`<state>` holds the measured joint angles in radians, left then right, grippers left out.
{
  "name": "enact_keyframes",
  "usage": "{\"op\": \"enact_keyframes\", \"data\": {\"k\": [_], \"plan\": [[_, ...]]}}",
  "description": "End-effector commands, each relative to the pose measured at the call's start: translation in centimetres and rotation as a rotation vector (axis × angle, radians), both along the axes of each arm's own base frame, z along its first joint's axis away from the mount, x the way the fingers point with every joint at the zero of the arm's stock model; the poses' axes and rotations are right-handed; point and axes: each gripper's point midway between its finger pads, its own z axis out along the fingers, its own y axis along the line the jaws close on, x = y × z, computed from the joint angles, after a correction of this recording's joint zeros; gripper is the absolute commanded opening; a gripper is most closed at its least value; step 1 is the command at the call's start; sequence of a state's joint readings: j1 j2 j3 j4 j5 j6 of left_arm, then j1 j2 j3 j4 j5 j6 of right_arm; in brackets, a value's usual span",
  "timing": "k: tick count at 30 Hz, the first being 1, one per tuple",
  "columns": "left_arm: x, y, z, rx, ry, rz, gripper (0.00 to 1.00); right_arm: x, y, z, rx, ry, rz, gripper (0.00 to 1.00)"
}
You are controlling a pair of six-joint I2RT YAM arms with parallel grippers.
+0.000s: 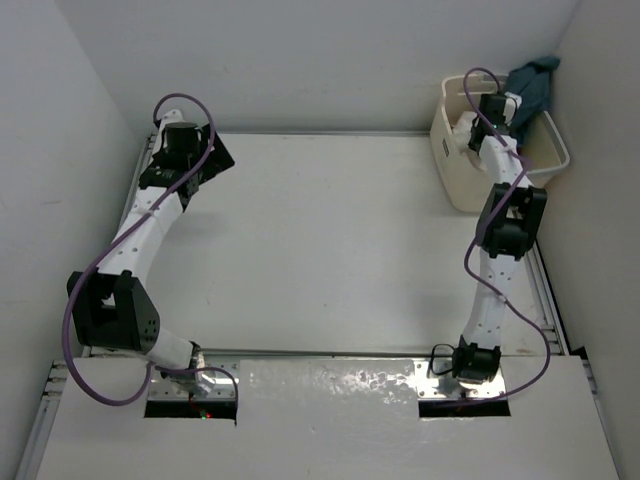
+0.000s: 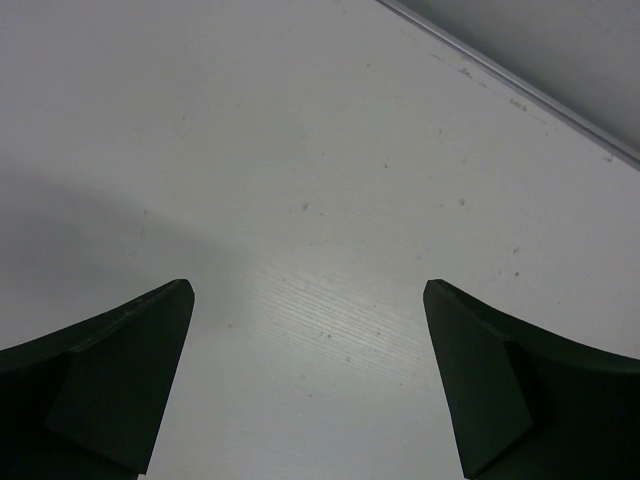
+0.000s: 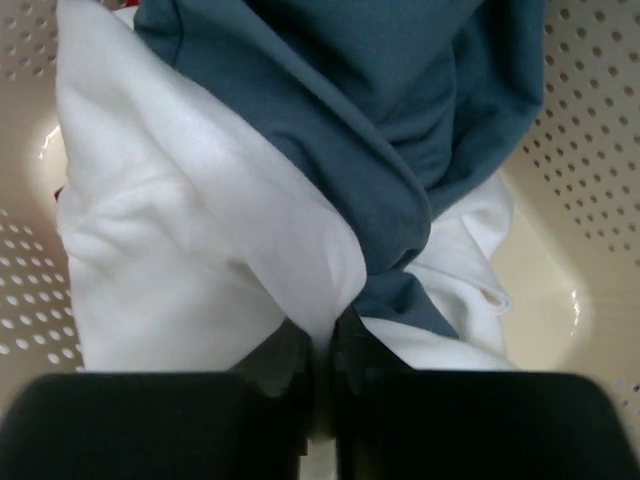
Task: Fold and stack the t-shirts
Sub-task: Grab crumpled tshirt from bin with the right arm
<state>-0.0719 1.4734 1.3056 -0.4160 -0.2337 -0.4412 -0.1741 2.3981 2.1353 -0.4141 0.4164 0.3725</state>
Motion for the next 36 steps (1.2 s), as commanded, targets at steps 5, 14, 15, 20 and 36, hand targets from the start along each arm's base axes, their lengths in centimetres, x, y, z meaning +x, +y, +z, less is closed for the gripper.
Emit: {"op": "enact_keyframes", "data": {"k": [5,14,15,20,36], "plan": [[0.8,-0.3,2.9,-0.019,-0.082,-0.030,1.00,0.4,-0.1,12.6,-0.062,-0.251,0.019,0.00],[1.6,-1.0,3.6,-0.043,-0.132,-0.062,1.00,-0.3,4.3,28.4,-0.019,-0.590,0.217,0.00],[1.7,-1.1,3.9,-0.046,-0.144,-0.067,1.00,-0.7,4.9,29.9,-0.028,-0.622,0.251,0.00],[2.2,-1.4,4.8,-0.066,-0.179,-0.076,1.00,-3.4,11.2,39.5,-0.094,-0.790,0.475,0.00],[2.7,-2.0,7.1,-0.062,-0.245,-0.122,1.00,-9.7,24.5,48.3,-0.300,-0.936,0.698,0.00]]}}
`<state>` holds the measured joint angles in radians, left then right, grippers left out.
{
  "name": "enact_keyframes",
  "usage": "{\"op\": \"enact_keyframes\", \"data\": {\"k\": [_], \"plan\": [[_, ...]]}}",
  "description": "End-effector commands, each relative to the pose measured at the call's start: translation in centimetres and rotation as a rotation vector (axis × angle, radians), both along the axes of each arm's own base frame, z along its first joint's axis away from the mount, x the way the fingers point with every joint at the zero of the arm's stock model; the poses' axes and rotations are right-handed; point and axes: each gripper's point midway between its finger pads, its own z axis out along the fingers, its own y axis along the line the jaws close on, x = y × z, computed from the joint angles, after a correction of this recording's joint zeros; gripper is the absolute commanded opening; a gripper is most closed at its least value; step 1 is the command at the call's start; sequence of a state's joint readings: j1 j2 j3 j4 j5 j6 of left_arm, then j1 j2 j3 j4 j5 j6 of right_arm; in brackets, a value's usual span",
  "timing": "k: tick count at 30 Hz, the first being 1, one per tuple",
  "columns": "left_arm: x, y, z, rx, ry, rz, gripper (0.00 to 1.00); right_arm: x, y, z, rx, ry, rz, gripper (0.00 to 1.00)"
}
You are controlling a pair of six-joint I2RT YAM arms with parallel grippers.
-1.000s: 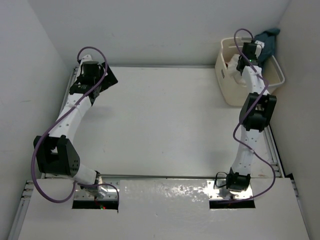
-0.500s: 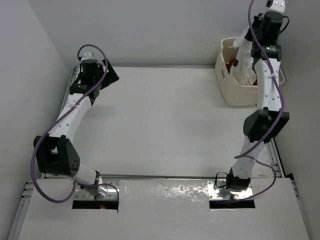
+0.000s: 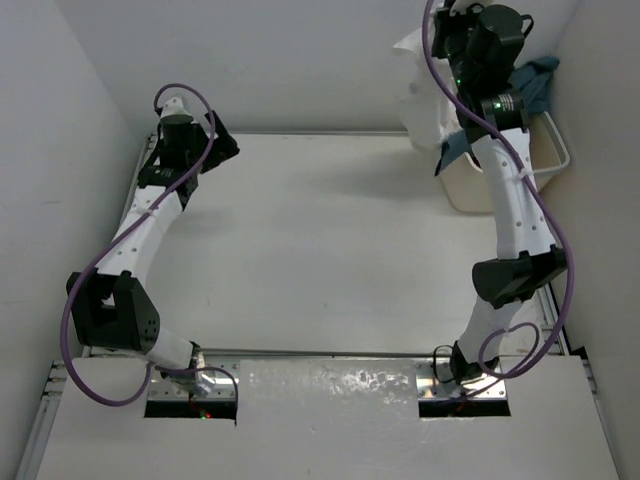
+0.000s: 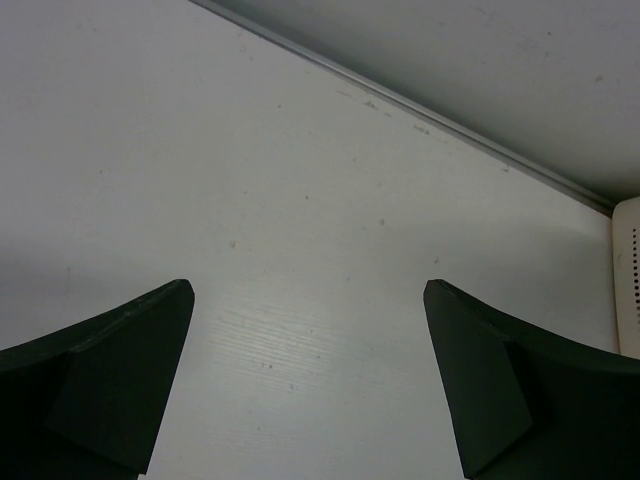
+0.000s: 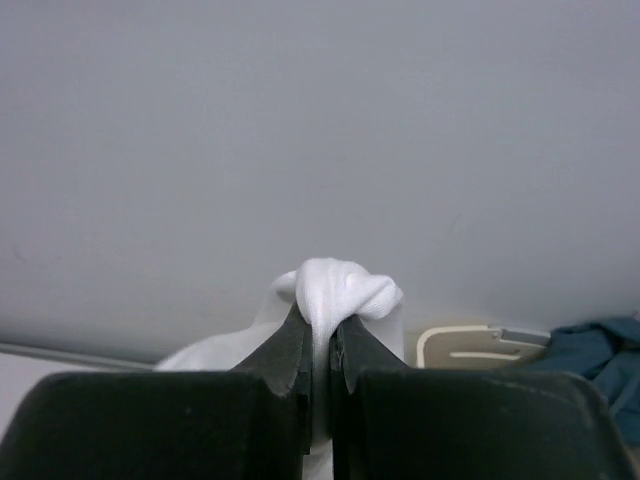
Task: Fold and stack the t-shirts
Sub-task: Grab crumpled tshirt from bin with the right arm, then move the tshirt to the center of the board
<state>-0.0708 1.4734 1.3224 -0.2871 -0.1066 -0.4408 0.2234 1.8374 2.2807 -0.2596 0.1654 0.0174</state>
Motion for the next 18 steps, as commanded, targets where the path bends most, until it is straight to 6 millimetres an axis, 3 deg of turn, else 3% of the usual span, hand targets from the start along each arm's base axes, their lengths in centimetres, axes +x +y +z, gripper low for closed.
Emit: {"op": "enact_keyframes", "data": {"k": [1,2,8,12,14,15,16,17,18], "plan": [[0.4,0.4,3.9,0.007,-0.107,-0.004,1.00,-2.2,0.3,5.7,0.030,-0.162,0.081,0.00],[0.5,0.5,3.8,0.007,-0.107,-0.002,1.00,-2.3,1.7,5.5,0.061,-0.157,0.148,0.00],[0.0,0.9,4.1,0.019,-0.109,0.012,1.00,-2.0,3.2,6.3,0.135,-0.181,0.221,0.00],[-0.4,1.1,4.4,0.027,-0.116,0.021,1.00,-2.8,8.3,5.6,0.178,-0.160,0.474,0.00],[-0.6,1.6,4.6,0.035,-0.118,0.042,1.00,-4.0,12.1,5.4,0.144,-0.157,0.579,0.00],[-0.7,1.8,4.8,0.037,-0.121,0.050,1.00,-4.8,13.6,5.5,0.131,-0.162,0.613,0.00],[-0.7,1.9,4.9,0.038,-0.124,0.056,1.00,-6.5,16.7,5.3,0.117,-0.154,0.682,0.00],[-0.8,2.1,4.9,0.034,-0.121,0.066,1.00,-7.4,18.3,5.2,0.075,-0.166,0.720,0.00],[-0.9,2.3,5.1,0.031,-0.126,0.075,1.00,-9.5,20.8,5.8,0.072,-0.189,0.780,0.00]]}}
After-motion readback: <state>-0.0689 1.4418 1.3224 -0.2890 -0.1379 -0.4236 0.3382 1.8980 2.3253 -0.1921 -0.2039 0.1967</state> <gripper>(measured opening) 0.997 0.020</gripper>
